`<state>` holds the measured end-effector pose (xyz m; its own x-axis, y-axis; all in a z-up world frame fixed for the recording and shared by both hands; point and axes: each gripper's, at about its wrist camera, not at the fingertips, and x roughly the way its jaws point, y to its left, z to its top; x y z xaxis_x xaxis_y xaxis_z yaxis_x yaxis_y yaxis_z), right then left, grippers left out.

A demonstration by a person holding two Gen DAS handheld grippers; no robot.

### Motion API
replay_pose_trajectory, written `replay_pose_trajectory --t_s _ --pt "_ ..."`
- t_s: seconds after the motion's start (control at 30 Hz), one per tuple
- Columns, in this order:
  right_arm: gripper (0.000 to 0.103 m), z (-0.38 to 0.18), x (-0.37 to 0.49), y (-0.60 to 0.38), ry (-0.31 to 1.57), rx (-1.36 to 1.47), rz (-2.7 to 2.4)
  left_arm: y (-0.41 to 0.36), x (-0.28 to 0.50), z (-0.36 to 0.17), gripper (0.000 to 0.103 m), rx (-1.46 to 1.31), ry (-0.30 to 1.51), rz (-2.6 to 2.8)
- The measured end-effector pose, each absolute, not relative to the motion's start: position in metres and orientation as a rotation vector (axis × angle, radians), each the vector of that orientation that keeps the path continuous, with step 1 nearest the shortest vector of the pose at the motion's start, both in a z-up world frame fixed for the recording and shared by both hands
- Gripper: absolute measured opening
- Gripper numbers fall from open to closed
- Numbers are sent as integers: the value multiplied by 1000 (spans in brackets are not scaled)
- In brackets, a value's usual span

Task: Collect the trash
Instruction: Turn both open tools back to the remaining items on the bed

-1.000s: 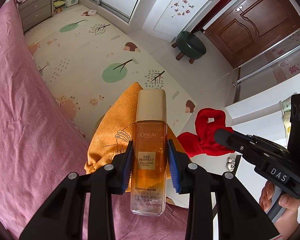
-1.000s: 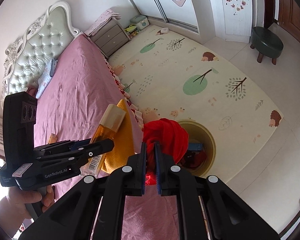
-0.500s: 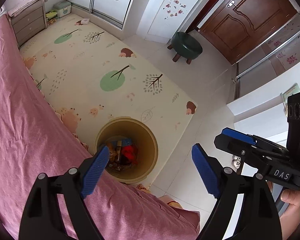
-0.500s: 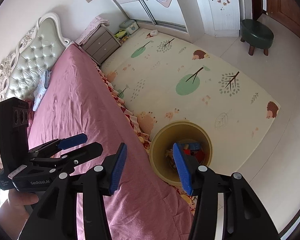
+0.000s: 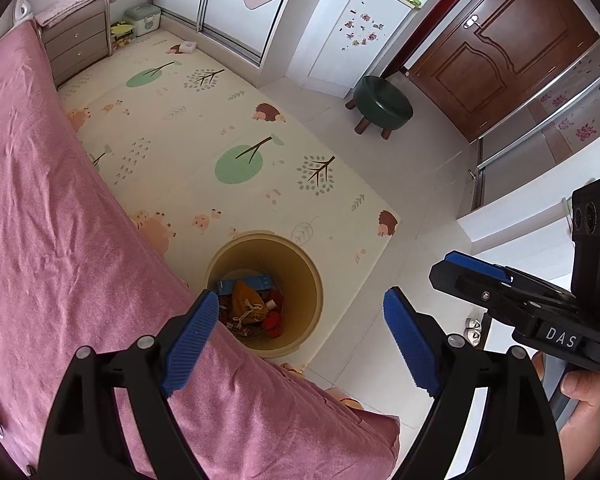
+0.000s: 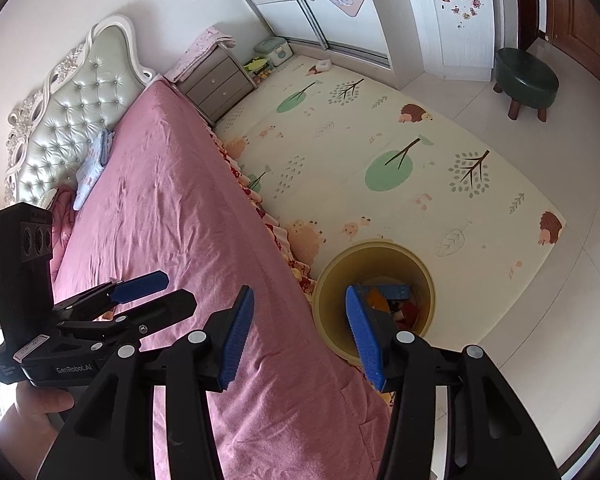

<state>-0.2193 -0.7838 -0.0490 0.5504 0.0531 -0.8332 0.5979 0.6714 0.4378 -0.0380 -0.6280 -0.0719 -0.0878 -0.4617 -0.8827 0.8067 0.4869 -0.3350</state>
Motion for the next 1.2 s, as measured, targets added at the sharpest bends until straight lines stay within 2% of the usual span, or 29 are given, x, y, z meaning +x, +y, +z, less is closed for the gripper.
replay_pose_trajectory --t_s 0.43,1.2 --pt "48 -28 -181 -702 992 694 -225 -533 -25 -40 84 280 1202 -991" --pt "48 -44 -88 -451 1151 490 135 -242 13 -54 84 97 1217 -623"
